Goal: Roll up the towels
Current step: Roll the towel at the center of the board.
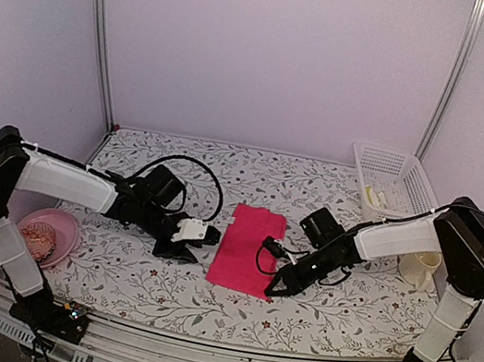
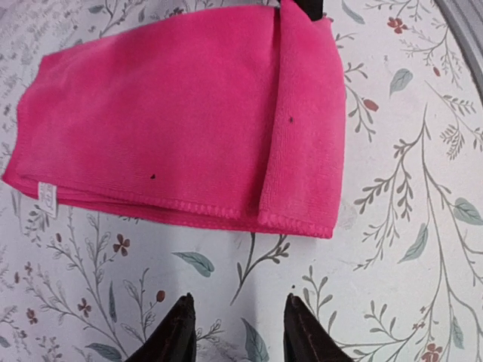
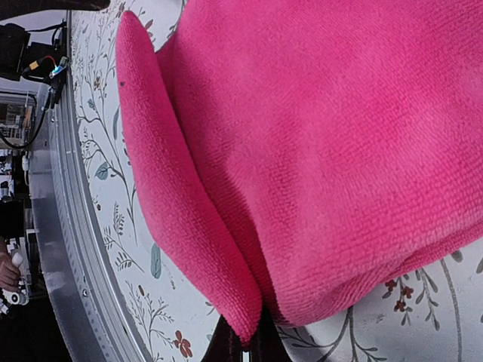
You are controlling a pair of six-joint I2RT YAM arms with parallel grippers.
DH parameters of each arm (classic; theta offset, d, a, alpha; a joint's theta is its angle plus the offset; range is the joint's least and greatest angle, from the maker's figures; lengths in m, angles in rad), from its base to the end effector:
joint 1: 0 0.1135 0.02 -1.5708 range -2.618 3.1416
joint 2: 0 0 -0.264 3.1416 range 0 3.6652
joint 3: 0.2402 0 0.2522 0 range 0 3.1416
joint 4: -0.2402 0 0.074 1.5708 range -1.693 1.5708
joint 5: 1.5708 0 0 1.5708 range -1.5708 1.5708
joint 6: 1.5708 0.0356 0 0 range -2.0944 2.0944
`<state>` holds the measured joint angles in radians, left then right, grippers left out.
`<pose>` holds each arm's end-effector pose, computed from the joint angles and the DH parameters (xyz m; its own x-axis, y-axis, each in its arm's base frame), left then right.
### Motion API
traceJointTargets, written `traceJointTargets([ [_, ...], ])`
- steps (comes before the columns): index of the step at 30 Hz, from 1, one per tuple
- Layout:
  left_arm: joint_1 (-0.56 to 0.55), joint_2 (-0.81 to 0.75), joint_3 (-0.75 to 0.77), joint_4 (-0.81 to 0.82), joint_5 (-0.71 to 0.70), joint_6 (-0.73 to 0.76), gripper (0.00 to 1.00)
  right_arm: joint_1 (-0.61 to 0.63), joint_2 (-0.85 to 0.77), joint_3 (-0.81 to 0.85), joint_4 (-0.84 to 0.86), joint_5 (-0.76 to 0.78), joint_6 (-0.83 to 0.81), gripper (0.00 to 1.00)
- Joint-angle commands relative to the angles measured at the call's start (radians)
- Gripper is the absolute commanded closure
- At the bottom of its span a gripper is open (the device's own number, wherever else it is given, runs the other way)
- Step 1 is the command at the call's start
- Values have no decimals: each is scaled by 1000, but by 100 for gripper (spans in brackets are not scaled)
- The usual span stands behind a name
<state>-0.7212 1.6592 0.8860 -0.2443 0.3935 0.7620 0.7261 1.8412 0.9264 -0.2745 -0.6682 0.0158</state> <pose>0.2288 -0.2194 0.1574 0.0632 0.7934 -0.6054 0.9918 0.0177 0.1268 0.2287 0.2326 0.1158 -0.7049 -0.6093 -0.3632 -0.6826 0.4435 0.5808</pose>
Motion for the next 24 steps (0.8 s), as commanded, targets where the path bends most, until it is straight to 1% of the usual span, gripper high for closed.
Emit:
traceJointTargets([
  [1, -44, -125, -160, 299, -68, 166, 60, -17, 30, 8, -42, 43, 18, 97],
  [3, -80, -178, -238, 402, -88, 224, 60, -18, 33, 9, -42, 40, 19, 97],
  [5, -119, -205, -273, 437, -99, 259, 60, -19, 36, 12, -42, 38, 22, 97],
  [8, -172, -183, -265, 425, -147, 286, 58, -20, 42, 17, -42, 35, 21, 97],
  [11, -216, -155, -283, 454, -205, 320, 50, -19, 51, 23, -42, 32, 21, 97],
  [14, -250, -123, -300, 492, -257, 353, 45, -20, 52, 23, -43, 33, 23, 97],
  [20, -291, -67, -305, 543, -327, 390, 42, -20, 48, 20, -44, 35, 24, 97],
  [24, -302, -24, -295, 572, -380, 390, 41, -22, 50, 18, -42, 33, 21, 97],
])
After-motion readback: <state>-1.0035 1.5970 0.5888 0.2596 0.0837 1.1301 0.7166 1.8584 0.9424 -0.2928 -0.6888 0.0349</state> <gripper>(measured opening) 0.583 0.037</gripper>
